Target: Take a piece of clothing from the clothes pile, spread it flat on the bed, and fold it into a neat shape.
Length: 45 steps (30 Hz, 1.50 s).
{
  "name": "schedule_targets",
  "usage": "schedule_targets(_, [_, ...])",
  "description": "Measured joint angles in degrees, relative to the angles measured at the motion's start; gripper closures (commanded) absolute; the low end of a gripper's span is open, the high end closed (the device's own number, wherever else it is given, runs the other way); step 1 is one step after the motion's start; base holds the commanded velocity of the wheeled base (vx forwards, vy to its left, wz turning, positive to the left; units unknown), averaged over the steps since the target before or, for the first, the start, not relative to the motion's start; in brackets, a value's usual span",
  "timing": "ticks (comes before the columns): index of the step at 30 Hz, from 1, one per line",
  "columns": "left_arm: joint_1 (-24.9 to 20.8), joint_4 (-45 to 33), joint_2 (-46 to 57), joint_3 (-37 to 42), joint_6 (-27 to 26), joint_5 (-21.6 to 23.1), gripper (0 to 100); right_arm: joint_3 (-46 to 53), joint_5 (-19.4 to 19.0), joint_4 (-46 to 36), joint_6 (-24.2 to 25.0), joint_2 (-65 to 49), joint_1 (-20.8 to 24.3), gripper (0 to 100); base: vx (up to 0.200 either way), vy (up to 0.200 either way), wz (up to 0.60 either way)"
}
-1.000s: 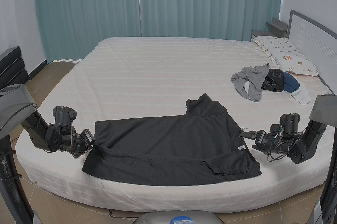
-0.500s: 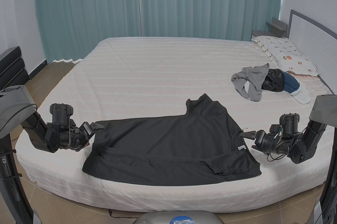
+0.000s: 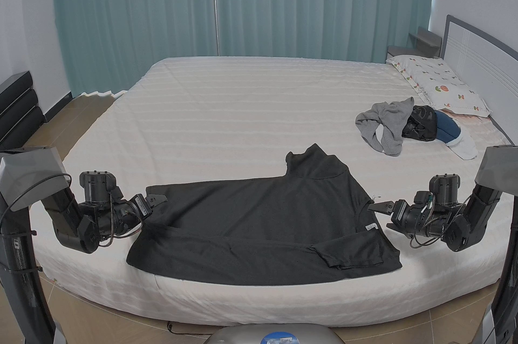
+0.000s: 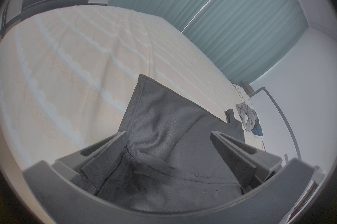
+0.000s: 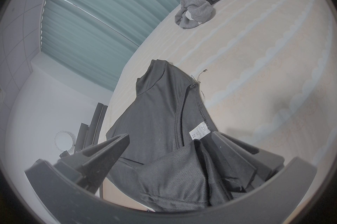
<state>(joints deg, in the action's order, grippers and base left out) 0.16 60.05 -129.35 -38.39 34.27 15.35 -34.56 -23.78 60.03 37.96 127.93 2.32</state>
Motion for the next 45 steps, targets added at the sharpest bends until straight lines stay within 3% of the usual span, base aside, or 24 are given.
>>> schedule_targets(5, [-0.09,5.30,-1.74,2.67,-1.07,1.05,0,0.02,0.00,-0.01,0.00,0.00,0.02,0,0.000,0.000,0.00])
schedule_targets(33, [1.32,6.38,-5.33,1.24,-0.94,1.12,0,0.11,0.00,-0.01,0.00,-0.01,0.02,0,0.000,0.000,0.00])
schedule_targets(34, [1.32,6.38,-5.44,1.24,-0.94,1.12,100,0.11,-0.02,-0.01,0.00,-0.01,0.02,0,0.000,0.000,0.00])
schedule_targets(45, [1.77,6.35,-5.77,1.93,-0.59,0.49,100,-0.09,-0.18,0.00,0.20,0.07,-0.28,0,0.000,0.000,0.00])
